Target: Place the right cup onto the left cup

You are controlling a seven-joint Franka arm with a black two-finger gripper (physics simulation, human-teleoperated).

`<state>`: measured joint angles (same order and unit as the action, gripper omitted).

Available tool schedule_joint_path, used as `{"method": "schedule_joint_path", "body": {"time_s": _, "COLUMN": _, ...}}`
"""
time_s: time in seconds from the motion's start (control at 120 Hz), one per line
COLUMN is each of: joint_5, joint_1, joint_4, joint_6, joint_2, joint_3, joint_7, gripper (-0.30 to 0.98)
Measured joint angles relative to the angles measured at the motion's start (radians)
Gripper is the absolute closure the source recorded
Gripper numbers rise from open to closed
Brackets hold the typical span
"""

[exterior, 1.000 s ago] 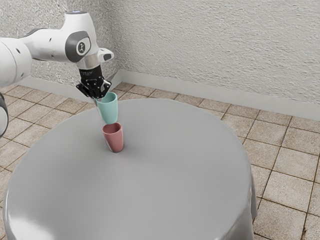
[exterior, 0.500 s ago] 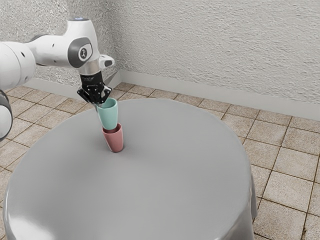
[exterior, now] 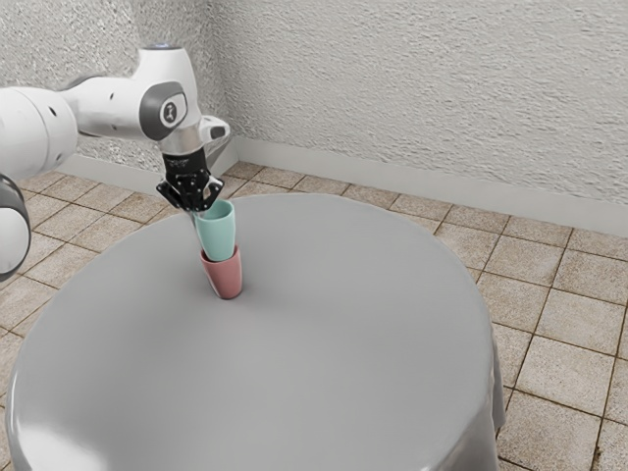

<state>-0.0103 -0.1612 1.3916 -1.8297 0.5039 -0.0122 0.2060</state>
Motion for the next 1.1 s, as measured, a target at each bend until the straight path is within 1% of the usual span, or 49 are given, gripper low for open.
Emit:
{"method": "schedule_joint_path", "body": {"time_s": 0.467, "joint_5": 0.003, "joint_1": -0.012, "joint_4": 0.008, "joint_6": -0.018, "joint_2": 0.021, "joint_3": 0.002, "joint_7": 0.0, "gripper": 0.79}}
{"method": "schedule_joint_path", "body": {"time_s": 0.508, "joint_5": 0.004, "joint_1": -0.012, "joint_4": 0.009, "joint_6": -0.022, "joint_2": 0.021, "joint_3": 0.006, "joint_7": 0.0, "gripper": 0.77}}
{"method": "schedule_joint_path", "body": {"time_s": 0.567, "joint_5": 0.005, "joint_1": -0.012, "joint_4": 0.009, "joint_6": -0.025, "joint_2": 0.022, "joint_3": 0.008, "joint_7": -0.001, "gripper": 0.69}}
{"method": "schedule_joint_path", "body": {"time_s": 0.708, "joint_5": 0.011, "joint_1": -0.013, "joint_4": 0.009, "joint_6": -0.03, "joint_2": 0.021, "joint_3": 0.009, "joint_7": -0.004, "gripper": 0.38}}
{"method": "schedule_joint_path", "body": {"time_s": 0.792, "joint_5": 0.012, "joint_1": -0.015, "joint_4": 0.009, "joint_6": -0.031, "joint_2": 0.013, "joint_3": 0.009, "joint_7": -0.005, "gripper": 0.26}}
{"method": "schedule_joint_path", "body": {"time_s": 0.925, "joint_5": 0.013, "joint_1": -0.013, "joint_4": 0.021, "joint_6": -0.026, "joint_2": -0.035, "joint_3": 0.009, "joint_7": -0.007, "gripper": 0.14}}
{"method": "schedule_joint_path", "body": {"time_s": 1.1, "joint_5": 0.013, "joint_1": -0.009, "joint_4": 0.051, "joint_6": 0.003, "joint_2": -0.129, "joint_3": 0.016, "joint_7": -0.012, "gripper": 0.06}}
